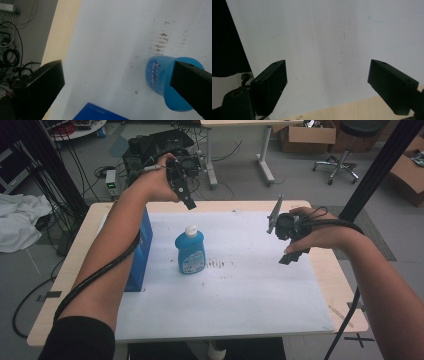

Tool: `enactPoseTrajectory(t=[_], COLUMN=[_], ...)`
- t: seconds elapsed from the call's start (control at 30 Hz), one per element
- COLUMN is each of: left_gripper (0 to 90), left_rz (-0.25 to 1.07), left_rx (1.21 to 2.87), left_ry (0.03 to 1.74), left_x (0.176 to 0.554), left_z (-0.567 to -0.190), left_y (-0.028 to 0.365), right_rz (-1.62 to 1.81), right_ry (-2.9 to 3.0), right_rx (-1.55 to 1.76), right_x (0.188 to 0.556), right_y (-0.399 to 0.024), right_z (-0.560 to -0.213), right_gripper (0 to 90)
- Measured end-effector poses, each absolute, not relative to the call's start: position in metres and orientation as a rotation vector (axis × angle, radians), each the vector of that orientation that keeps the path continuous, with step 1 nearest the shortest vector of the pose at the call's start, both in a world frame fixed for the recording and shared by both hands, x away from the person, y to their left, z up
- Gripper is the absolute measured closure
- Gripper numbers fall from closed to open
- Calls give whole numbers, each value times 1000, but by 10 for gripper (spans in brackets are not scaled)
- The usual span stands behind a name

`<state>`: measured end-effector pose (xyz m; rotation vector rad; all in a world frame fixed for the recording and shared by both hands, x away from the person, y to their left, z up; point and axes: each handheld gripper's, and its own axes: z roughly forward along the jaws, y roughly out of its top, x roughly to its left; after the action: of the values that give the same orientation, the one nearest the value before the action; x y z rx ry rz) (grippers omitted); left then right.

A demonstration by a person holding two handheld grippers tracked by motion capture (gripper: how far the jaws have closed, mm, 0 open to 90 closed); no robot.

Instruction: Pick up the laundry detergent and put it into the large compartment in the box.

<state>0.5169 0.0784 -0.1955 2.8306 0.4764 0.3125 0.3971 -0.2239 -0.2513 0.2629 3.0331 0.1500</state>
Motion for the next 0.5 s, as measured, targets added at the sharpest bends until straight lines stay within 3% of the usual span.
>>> enactPoseTrajectory(t=[0.5], left_gripper=[1], left_rz=[265], left_rx=[2775], left_ry=[471], left_x=[470], left_z=[-198], left_y=[104], right_rz=[156], right_ry=[3020], right_rx=[251], right_x=[388], right_y=[-227], right_z=[-248], right_gripper=[158])
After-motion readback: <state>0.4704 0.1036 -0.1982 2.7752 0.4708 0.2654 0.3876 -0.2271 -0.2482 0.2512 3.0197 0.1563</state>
